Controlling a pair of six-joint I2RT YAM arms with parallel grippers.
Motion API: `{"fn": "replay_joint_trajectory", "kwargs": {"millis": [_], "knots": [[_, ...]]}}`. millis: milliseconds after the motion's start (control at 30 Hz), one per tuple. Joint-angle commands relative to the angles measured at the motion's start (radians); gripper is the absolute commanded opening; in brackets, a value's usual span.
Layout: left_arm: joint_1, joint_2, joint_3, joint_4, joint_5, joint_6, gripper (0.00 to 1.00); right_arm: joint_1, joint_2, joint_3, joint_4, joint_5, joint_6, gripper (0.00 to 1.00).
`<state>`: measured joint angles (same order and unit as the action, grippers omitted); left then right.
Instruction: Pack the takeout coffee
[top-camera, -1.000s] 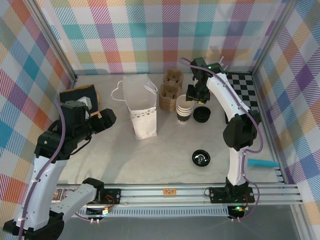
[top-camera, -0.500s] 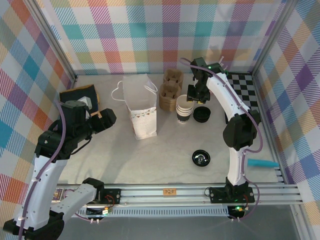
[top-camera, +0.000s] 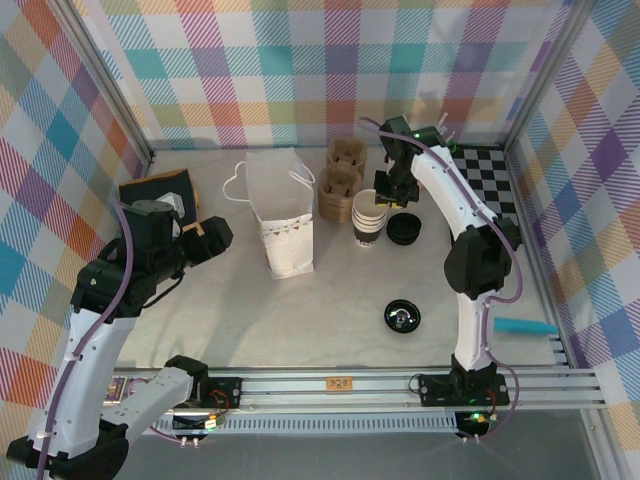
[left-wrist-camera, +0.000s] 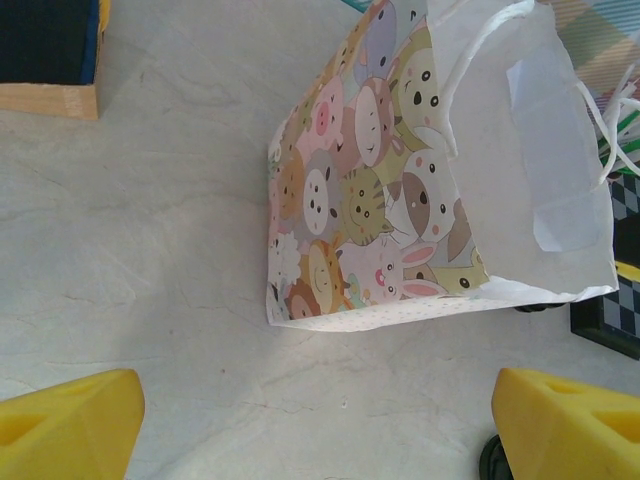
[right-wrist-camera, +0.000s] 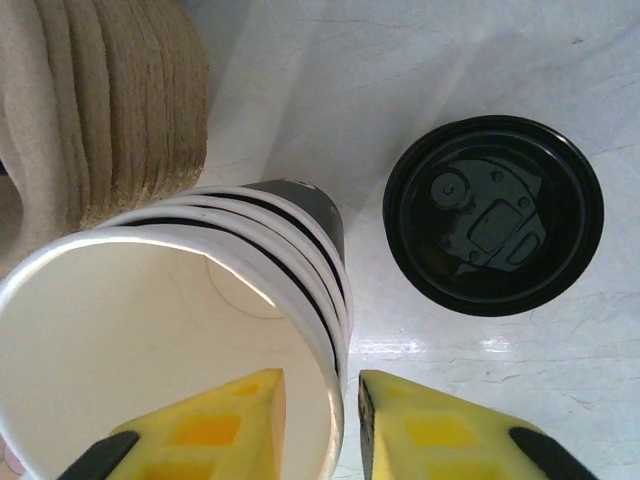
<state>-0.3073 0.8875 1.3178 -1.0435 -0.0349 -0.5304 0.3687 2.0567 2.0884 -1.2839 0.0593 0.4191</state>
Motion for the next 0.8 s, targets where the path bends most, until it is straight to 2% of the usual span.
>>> {"fn": "replay_joint_trajectory", "kwargs": {"millis": [0, 400, 633, 767], "knots": [[-0.009, -0.001, -0.004, 0.006, -0.007, 0.018, 0.9, 0.008, 0.011, 0.048, -0.018, -0.007, 0.015, 0.22], [-0.009, -0.001, 0.004, 0.013, -0.017, 0.032, 0.89, 0.009, 0.002, 0.058, -0.031, -0.001, 0.015, 0.13], [-0.009, -0.001, 0.003, 0.007, -0.015, 0.037, 0.89, 0.01, 0.019, 0.051, -0.04, 0.002, 0.02, 0.27], [-0.009, -0.001, 0.004, 0.006, -0.017, 0.038, 0.89, 0.009, 0.019, 0.041, -0.029, 0.004, 0.027, 0.25]]}}
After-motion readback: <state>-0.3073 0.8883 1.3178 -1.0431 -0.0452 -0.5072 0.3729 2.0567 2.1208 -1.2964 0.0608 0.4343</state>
